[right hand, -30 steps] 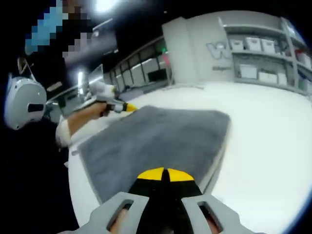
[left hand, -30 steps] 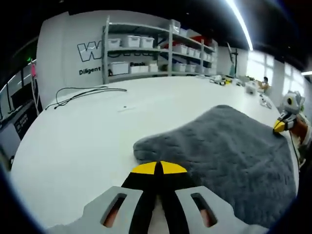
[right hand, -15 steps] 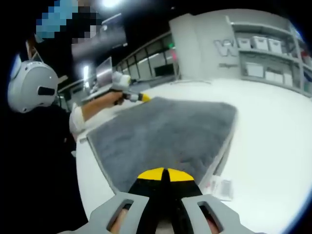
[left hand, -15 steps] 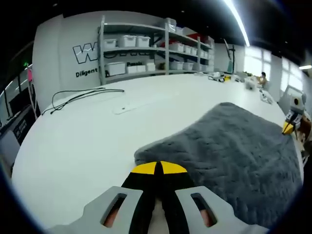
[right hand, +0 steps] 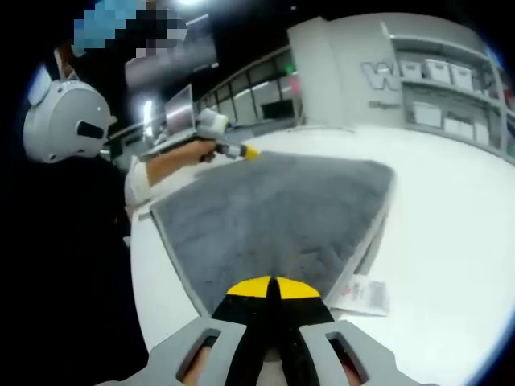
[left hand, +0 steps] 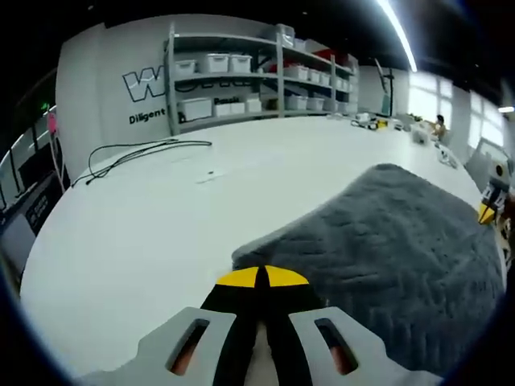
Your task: Open the folded towel by lifting each exposed corner and separating the folded layers until the towel lies flat within the target outline without major curled edges
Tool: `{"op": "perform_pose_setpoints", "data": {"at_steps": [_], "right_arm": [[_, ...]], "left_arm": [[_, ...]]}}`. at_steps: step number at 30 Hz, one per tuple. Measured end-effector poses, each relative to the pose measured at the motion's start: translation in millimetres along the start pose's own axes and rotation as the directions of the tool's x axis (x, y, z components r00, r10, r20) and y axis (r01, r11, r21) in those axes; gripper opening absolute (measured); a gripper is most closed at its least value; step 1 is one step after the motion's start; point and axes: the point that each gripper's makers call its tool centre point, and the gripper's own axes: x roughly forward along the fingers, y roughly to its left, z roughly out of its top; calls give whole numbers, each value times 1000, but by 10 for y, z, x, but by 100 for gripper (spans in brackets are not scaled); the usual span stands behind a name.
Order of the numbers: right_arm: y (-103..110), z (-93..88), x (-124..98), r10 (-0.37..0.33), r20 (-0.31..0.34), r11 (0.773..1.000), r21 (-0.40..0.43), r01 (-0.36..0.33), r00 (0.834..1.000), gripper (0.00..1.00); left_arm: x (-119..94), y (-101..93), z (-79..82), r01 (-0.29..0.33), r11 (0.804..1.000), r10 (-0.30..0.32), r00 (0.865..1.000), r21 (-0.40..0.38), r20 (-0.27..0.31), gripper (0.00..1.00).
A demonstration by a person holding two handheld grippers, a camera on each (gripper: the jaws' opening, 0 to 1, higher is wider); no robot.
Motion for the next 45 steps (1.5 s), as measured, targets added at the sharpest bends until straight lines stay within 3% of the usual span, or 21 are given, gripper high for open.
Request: {"op": "perform_pose_setpoints", "data": {"at_steps": [13,22,28,35,43,45], "right_arm": [[106,-26,6,30,-38,999,18,-30,999,0],[115,16,11,30,-20,999,-15,-31,999,0],[-36,310,10,4,66,1000,-31,-2,998,0],[-235,592,7,-56,145,998,-24,60,988,0],[-443,782,41,-130,181,991,-10,134,975,0],[-489,830,57,-139,183,990,-2,142,973,0]], "left_arm": [[54,30,30,-2,1000,2,1000,9,11,1],[32,14,56,4,1000,-4,1000,7,9,1],[-203,-74,108,12,1000,-12,999,16,34,1],[-573,-322,74,50,999,-49,997,-12,58,1],[-818,-486,-85,86,996,-87,996,33,30,1],[-876,-586,-117,130,991,-130,991,9,37,1]]}}
